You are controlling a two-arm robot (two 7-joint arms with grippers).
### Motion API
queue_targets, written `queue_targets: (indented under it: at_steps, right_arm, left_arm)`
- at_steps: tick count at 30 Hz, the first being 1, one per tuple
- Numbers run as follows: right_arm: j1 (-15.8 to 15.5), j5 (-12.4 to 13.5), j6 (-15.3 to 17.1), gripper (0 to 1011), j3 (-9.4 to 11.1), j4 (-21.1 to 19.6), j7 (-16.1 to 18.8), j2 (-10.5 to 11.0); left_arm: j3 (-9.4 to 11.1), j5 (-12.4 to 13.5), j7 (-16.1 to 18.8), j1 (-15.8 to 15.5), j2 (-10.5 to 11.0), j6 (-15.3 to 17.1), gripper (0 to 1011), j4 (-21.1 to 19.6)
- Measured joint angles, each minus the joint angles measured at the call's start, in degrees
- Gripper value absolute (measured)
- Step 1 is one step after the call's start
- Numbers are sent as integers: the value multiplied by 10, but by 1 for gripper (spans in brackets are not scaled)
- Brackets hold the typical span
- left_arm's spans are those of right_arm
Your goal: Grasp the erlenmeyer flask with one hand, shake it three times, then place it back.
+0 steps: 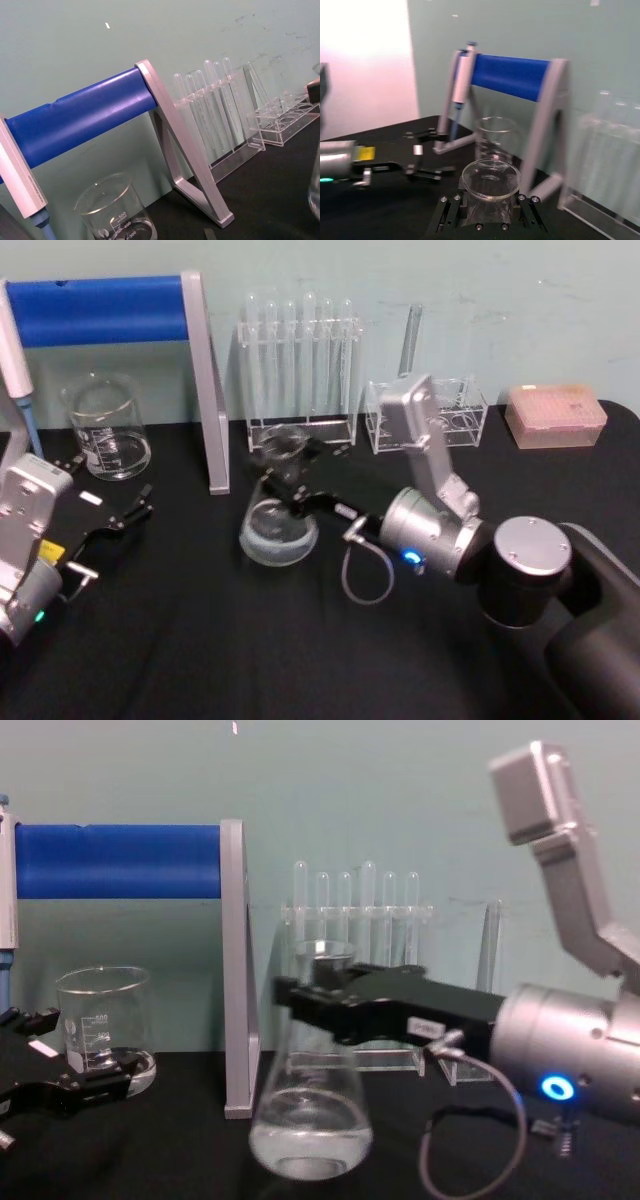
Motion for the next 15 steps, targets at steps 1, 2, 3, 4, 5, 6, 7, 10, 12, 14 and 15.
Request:
queue_targets:
  at_steps: [1, 2, 3, 4, 5, 6, 7, 10, 12, 14, 15]
  right_arm:
    - [1, 1, 0, 450, -4, 1, 4, -1]
    - [2, 1, 0, 450, -7, 1, 7, -2]
    - [4, 3, 1, 449, -15, 1, 14, -3]
    - [5, 4, 1, 450, -19, 2, 17, -4]
    - [6, 5, 2, 450, -22, 2, 21, -4]
    - [8, 7, 2, 450, -28, 2, 27, -5]
    - [9, 8, 2, 450, -31, 2, 29, -6]
    - [12, 11, 3, 449, -42, 3, 36, -6]
    - [14, 13, 3, 450, -50, 3, 42, -7]
    - [16, 14, 3, 450, -55, 3, 46, -7]
    - [17, 15, 3, 450, -58, 3, 47, -7]
  left_arm:
    - [0, 0, 0, 0, 0, 0, 1001, 0]
    - [0, 0, 0, 0, 0, 0, 1001, 0]
    - [0, 0, 0, 0, 0, 0, 1001, 0]
    - [0, 0, 0, 0, 0, 0, 1001, 0]
    - [0, 0, 0, 0, 0, 0, 1001, 0]
    - [0, 0, 0, 0, 0, 0, 1001, 0]
    - [0, 0, 0, 0, 0, 0, 1001, 0]
    - [0, 0, 0, 0, 0, 0, 1000, 0]
    - [0, 0, 0, 0, 0, 0, 1001, 0]
    - [0, 0, 0, 0, 0, 0, 1001, 0]
    - [0, 0, 0, 0, 0, 0, 1001, 0]
